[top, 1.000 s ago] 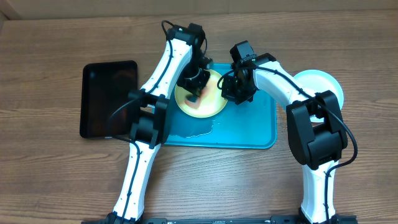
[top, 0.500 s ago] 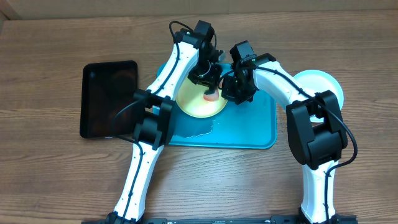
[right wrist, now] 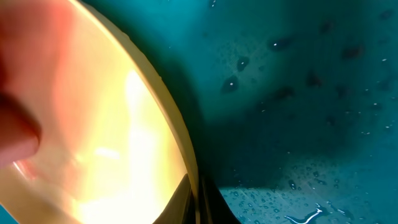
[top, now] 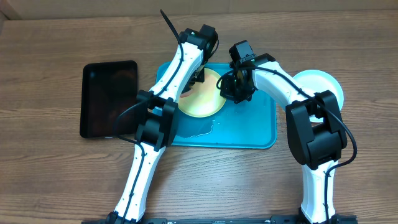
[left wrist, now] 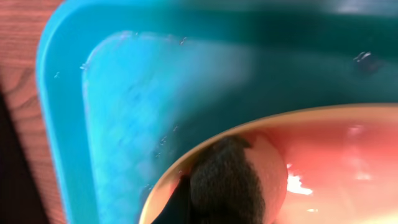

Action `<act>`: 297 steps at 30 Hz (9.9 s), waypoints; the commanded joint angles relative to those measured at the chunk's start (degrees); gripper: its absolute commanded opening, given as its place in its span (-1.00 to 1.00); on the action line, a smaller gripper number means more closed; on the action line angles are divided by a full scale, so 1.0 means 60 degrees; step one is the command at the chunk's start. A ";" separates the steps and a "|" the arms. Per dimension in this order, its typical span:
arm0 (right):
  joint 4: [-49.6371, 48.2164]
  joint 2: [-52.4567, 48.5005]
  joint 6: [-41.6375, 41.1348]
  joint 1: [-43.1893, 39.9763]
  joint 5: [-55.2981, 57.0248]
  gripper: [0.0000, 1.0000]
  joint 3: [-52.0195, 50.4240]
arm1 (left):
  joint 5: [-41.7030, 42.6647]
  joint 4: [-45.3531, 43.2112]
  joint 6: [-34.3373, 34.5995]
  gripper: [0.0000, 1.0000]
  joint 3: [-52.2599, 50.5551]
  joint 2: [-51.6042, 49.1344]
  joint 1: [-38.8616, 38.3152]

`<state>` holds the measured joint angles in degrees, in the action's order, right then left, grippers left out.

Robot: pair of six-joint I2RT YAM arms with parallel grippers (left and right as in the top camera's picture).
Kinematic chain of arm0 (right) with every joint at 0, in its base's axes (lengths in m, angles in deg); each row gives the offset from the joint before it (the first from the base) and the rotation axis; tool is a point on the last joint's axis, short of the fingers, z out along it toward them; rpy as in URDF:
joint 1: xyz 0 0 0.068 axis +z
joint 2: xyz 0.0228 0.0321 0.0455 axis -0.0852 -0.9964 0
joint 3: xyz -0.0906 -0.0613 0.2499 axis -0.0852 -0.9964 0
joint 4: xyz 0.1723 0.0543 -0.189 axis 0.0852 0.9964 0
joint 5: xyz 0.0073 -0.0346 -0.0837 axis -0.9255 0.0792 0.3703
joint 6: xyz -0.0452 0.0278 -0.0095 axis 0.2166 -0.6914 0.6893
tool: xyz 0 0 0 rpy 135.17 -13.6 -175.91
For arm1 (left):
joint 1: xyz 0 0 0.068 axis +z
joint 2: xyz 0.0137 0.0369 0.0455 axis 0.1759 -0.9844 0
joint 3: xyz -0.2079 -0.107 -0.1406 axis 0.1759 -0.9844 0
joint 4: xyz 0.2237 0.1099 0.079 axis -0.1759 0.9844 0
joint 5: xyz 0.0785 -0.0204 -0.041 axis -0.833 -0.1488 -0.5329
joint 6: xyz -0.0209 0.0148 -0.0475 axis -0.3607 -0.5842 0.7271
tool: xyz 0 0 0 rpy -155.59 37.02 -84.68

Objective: Clean dirty plates on tray and stack at the side

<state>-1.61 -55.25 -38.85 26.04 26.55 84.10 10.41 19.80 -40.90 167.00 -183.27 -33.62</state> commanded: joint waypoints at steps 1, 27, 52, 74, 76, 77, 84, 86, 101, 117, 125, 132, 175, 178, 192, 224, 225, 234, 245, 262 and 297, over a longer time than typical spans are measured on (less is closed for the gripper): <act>0.0219 -0.0339 0.0087 0.0018 0.0291 -0.92 -0.0066 | -0.0597 0.0455 -0.0280 -0.92 -0.0200 -0.0444 0.0153; 0.0219 -0.0339 0.0087 0.0018 0.0288 -0.92 -0.0066 | 0.6983 -0.0641 -0.6528 -0.92 -0.0200 -0.0444 0.0157; 0.0404 -0.0113 0.0528 0.0018 0.0109 -0.92 -0.0058 | 0.1759 0.1978 -0.0277 -0.92 0.4007 -0.0423 0.0488; 0.3446 0.3457 -0.0882 0.1362 0.7912 -0.92 -0.0062 | 0.1872 0.2266 -0.0849 -0.92 0.4801 -0.0430 0.0794; 0.3803 0.3468 -0.1333 0.1636 0.8586 -0.92 -0.0062 | 0.1872 0.2255 -0.0849 -0.92 0.4801 -0.0433 0.0794; 0.3989 0.3468 -0.1559 0.1800 0.8947 -0.92 -0.0062 | 0.1872 0.2248 -0.0849 -0.91 0.4798 -0.0433 0.0794; 0.5133 0.3479 -0.3064 0.2918 1.1311 -0.93 -0.0058 | 0.1902 0.2251 -0.0845 -0.92 0.4798 -0.0433 0.0790; 0.5519 0.3523 -0.3581 0.3202 1.1941 -0.93 -0.0058 | 0.1902 0.2251 -0.0845 -0.92 0.4798 -0.0433 0.0783; 0.7898 0.3945 -0.6288 0.4313 1.4819 -0.93 -0.0051 | 0.1916 0.2251 -0.0841 -0.92 0.4798 -0.0433 0.0780; 0.8116 0.4269 -0.7304 0.4462 1.4848 -0.92 -0.0055 | 0.2084 0.2248 -0.0841 -0.92 0.4798 -0.0433 0.0780; 0.6320 0.4233 -0.5945 0.3625 1.2003 -0.92 -0.0178 | 0.2084 0.2251 -0.0845 -0.92 0.4798 -0.0433 0.0780; 0.3424 0.4233 -0.1322 0.2244 0.7938 -0.92 -0.0860 | 0.2084 0.2266 -0.0845 -0.91 0.4798 -0.0433 0.0780; 0.0667 0.4284 0.0539 -0.7165 0.1912 0.50 -0.3490 | 0.2076 0.2459 -0.1020 -0.92 0.4921 -0.0266 0.0947; 0.1239 0.4517 0.0554 -0.6972 0.1891 0.57 -0.2914 | 0.2157 0.2455 -0.1206 -0.92 0.4925 0.0222 0.1104; 0.2044 0.5679 0.0579 -0.4951 0.1905 1.00 -0.1508 | 0.1599 0.2459 -0.1443 -0.91 0.2998 0.3468 0.1927; 0.1311 0.5479 0.0772 -0.3515 0.2218 1.00 -0.1574 | 0.1654 -0.3432 -0.1843 0.18 -0.6481 0.4452 0.5690; 0.1326 0.5479 0.0809 -0.3515 0.2218 1.00 -0.1574 | 0.1650 -0.3391 -0.1963 0.41 -0.6473 0.4452 0.5697; 0.1392 0.5486 0.1275 -0.3519 0.2226 1.00 -0.1326 | 0.1555 -0.1559 -0.1683 1.00 -0.4481 0.4634 0.5603; 0.4153 0.5646 0.2178 -0.3526 0.2229 1.00 0.1089 | 0.1581 0.0707 -0.1698 1.00 -0.1118 0.6171 0.4681; 0.8196 0.7209 0.2331 -0.3526 0.1370 1.00 0.4958 | 0.1581 0.0270 -0.1698 0.99 -0.1129 0.6484 0.4532; 0.0976 1.2484 0.4812 -0.3526 0.1086 1.00 -0.2342 | 0.1581 0.0270 -0.1698 0.99 -0.1129 0.6484 0.4532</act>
<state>9.82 15.22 -12.71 4.90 32.67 79.18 19.79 21.50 -51.50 159.79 -143.90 -6.73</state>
